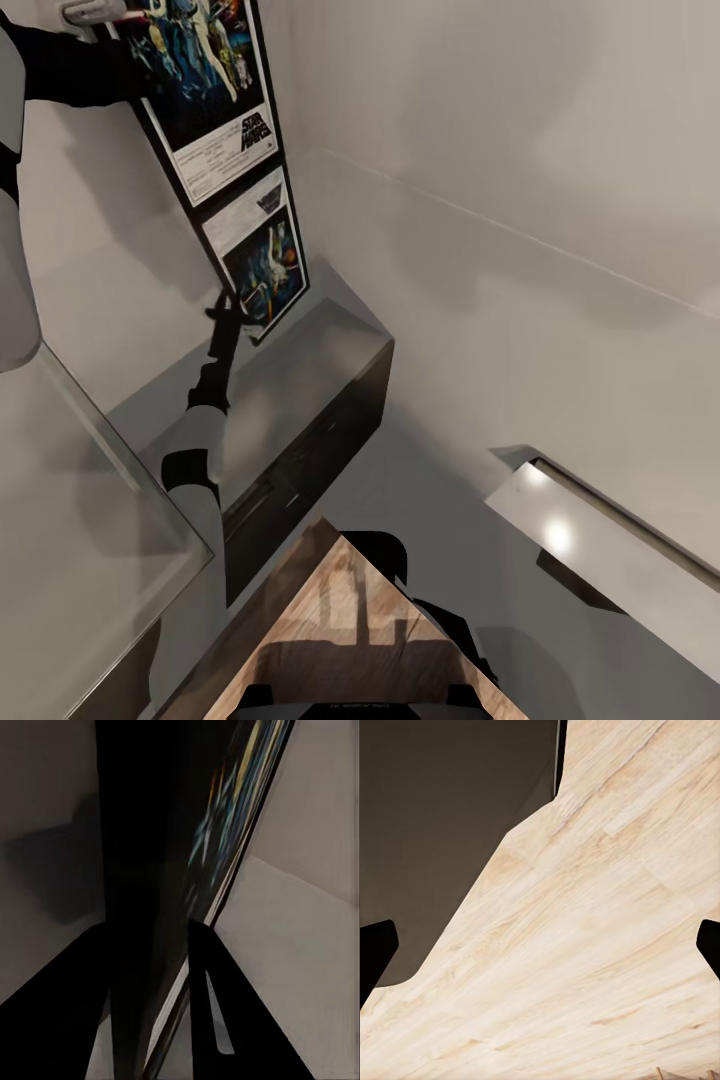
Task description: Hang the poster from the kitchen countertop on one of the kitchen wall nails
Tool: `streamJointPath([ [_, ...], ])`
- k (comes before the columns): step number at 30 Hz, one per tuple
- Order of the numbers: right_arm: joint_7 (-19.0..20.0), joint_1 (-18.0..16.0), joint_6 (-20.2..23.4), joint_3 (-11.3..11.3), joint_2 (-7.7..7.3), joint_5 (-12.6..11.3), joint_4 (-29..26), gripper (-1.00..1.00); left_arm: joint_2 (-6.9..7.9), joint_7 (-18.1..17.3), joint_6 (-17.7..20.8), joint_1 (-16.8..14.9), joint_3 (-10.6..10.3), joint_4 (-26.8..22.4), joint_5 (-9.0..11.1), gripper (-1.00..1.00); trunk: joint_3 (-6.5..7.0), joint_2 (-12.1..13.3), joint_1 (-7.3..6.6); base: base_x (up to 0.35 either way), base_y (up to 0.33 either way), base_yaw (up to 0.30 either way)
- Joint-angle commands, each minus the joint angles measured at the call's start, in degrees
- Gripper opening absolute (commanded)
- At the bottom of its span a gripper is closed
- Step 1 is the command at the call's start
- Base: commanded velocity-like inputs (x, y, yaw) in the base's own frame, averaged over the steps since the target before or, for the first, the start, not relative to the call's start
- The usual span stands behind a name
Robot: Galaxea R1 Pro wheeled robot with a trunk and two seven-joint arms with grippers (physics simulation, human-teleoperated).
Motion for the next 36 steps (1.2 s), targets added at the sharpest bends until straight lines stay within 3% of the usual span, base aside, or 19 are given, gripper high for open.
streamJointPath([
  [1,0.02,-0.02,-0.19,0.03,-0.01,0.01,0.05,1.00,-0.02,-0.63,0.18,-0.04,0.25,-0.05,-0.66,-1.00,-0.03,-0.02,0.00,0.000,0.000,0.000],
  [10,0.01,-0.02,-0.20,0.08,-0.01,0.01,0.05,1.00,-0.01,-1.03,0.25,-0.04,0.42,-1.85,-0.67,-1.00,0.06,-0.02,0.00,0.000,0.000,0.000],
  [36,0.00,-0.02,-0.20,0.05,-0.01,0.02,0.05,1.00,0.71,-1.18,0.18,-0.04,0.52,-2.25,-0.64,-1.00,2.26,-0.02,0.00,0.000,0.000,0.000],
])
